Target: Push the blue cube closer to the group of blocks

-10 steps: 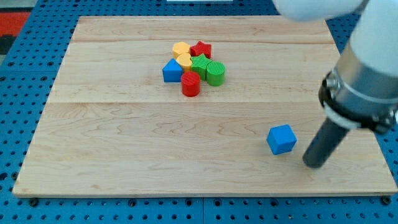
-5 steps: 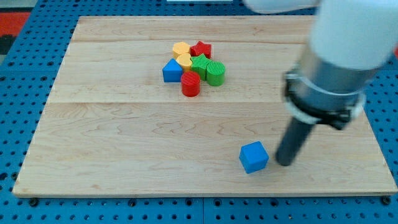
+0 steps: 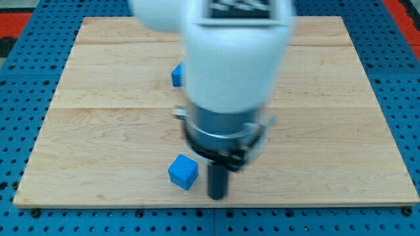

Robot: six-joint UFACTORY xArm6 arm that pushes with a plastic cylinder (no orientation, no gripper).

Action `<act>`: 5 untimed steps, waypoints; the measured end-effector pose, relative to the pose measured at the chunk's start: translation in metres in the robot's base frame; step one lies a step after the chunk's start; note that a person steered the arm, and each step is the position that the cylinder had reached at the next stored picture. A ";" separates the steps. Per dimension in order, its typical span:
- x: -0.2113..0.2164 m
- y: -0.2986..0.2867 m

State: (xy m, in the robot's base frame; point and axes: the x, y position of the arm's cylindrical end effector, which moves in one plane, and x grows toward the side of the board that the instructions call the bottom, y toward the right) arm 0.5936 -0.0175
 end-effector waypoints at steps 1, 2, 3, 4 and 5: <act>-0.056 -0.058; -0.092 -0.066; -0.041 0.000; -0.012 -0.036; -0.030 -0.110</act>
